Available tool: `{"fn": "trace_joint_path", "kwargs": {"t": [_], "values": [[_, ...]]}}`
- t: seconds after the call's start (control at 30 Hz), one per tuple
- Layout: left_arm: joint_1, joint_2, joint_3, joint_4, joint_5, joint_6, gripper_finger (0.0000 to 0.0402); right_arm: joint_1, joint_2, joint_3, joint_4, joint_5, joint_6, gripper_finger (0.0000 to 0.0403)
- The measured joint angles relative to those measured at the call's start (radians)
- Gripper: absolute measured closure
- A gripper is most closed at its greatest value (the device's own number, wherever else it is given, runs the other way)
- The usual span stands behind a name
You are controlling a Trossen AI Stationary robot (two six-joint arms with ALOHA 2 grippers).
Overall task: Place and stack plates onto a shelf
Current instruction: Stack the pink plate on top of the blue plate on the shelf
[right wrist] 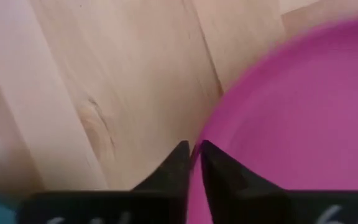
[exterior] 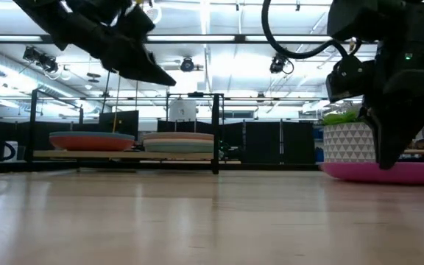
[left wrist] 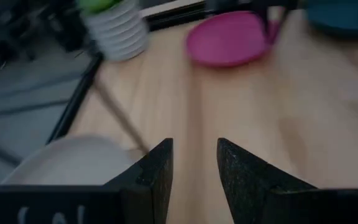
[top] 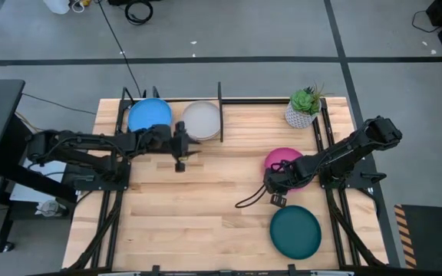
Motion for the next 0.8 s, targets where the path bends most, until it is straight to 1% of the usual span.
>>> {"fn": "trace_joint_path", "kwargs": {"t": [0.07, 0.1, 0.2, 0.37, 0.47, 0.57, 0.63, 0.8], "values": [[-0.043, 0.0, 0.0, 0.001, 0.0, 0.054, 0.0269, 0.0, 0.0, 0.0, -0.003, -0.016, -0.002, 0.0383], [-0.066, 0.0, 0.0, 0.001, 0.0, 0.077, 0.0269, 0.0, 0.0, 0.0, 0.0, -0.023, -0.011, 0.039], [-0.129, 0.0, 0.0, 0.004, -0.001, 0.115, 0.0269, 0.0, -0.001, 0.0, 0.005, -0.036, -0.011, 0.0387], [-0.215, 0.021, 0.001, 0.016, -0.002, 0.086, 0.0269, 0.0, 0.0, 0.02, 0.007, -0.051, -0.068, 0.0394], [-0.26, 0.064, 0.001, 0.04, -0.018, 0.071, 0.0269, 0.0, 0.0, 0.057, 0.02, -0.055, -0.142, 0.0395], [-0.303, 0.12, 0.001, 0.09, -0.078, 0.077, 0.0269, 0.0, 0.0, 0.089, 0.049, -0.064, -0.224, 0.0396], [-0.324, 0.164, 0.001, 0.142, -0.102, 0.1, 0.0269, 0.0, 0.0, 0.105, 0.081, -0.077, -0.279, 0.0396], [-0.362, 0.28, 0.001, 0.263, -0.119, 0.21, 0.0269, -0.004, 0.0, 0.133, 0.159, -0.124, -0.372, 0.0396]]}}
